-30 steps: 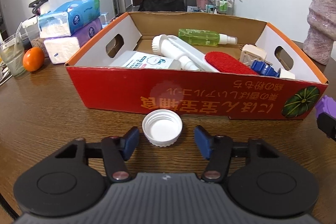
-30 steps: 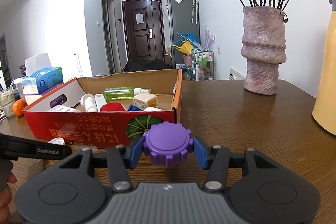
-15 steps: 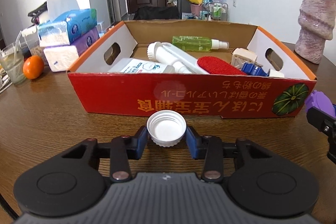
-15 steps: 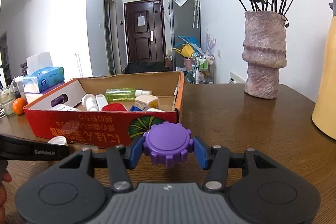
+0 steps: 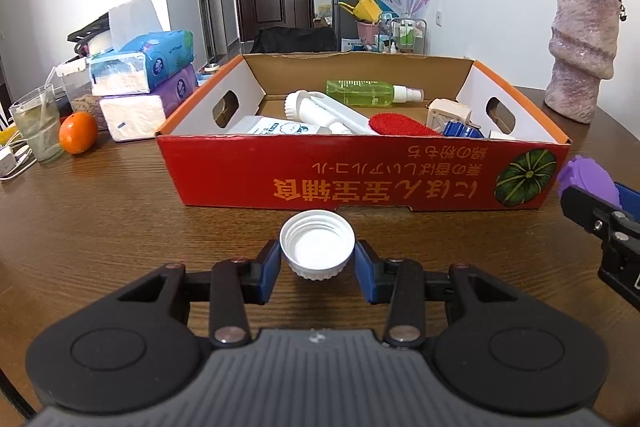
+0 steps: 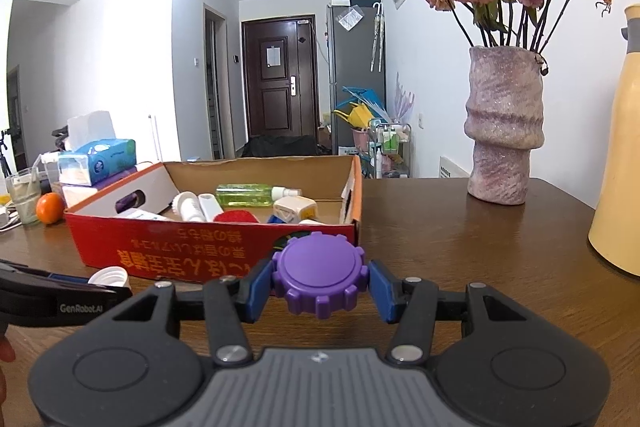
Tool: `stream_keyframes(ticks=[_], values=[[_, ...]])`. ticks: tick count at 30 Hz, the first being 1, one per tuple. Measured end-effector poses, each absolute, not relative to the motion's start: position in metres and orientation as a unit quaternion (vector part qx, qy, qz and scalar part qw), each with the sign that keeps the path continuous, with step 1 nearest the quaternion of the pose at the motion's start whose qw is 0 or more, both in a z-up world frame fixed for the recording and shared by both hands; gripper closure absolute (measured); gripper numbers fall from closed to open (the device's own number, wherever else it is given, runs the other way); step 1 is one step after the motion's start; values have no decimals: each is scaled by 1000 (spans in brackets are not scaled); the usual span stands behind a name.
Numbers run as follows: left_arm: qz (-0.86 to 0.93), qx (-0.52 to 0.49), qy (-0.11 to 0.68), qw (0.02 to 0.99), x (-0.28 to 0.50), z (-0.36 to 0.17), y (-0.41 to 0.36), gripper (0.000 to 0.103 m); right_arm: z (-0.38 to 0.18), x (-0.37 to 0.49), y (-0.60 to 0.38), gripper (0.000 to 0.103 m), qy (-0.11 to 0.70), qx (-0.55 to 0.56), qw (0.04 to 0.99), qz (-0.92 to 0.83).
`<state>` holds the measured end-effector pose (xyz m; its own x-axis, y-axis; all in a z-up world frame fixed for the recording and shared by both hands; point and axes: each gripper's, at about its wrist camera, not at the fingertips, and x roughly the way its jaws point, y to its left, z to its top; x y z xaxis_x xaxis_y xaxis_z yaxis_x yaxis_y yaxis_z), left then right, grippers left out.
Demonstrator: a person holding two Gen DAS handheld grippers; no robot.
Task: Organize rigid objects
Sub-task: 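Carry the white cap and purple cap with both tools over the box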
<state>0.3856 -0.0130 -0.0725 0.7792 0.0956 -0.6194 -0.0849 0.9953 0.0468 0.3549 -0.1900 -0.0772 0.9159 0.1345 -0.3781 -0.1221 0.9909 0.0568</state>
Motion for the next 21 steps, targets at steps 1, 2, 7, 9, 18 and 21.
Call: stream_keyframes(ticks=[1,2,7,9,18,21], values=[[48,8,327,944,383,-71,-12,62,-77,352,-188,52,193,16,979,67],[48,7,324,945,380,-70,-12,62,-76,349,-187,52,191,16,979,68],[47,3,310,950,365,-61,-8,62,-71,336,-179,52,182,18,980,73],[46,-1,302,952,359,-55,-6,62,-68,331,-176,52,176,19,981,75],[41,-13,261,964,335,-28,0,62,-55,312,-160,52,153,27,984,83],[36,-22,248,968,332,-20,3,62,-49,310,-155,52,144,32,986,84]])
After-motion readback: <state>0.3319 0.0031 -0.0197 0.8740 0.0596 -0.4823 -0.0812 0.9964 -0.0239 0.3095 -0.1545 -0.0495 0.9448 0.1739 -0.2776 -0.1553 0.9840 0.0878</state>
